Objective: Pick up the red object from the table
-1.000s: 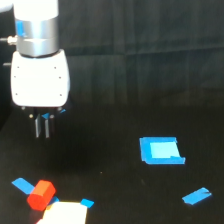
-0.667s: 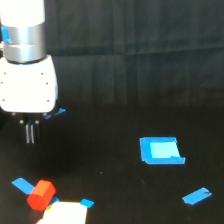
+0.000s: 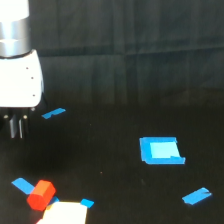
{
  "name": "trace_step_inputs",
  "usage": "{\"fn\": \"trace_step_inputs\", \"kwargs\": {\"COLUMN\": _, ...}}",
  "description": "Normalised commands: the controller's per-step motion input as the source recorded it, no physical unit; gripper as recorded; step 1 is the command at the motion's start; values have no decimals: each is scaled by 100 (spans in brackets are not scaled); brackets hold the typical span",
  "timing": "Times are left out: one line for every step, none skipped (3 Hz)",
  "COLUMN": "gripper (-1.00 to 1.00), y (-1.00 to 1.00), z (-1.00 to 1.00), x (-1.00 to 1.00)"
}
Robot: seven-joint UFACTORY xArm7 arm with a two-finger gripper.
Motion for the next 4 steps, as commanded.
{"fn": "trace_step_inputs", "kwargs": {"gripper": 99, "y": -100, "z": 19, "x": -13}}
{"fn": "trace_step_inputs", "kwargs": {"gripper": 100, "y": -100, "z": 48, "x": -17}}
{"fn": "trace_step_inputs", "kwargs": {"gripper": -82, "y": -100, "z": 22, "x": 32}}
{"fn": "trace_step_inputs", "kwargs": {"gripper": 100, "y": -87, "z": -29, "x": -26}}
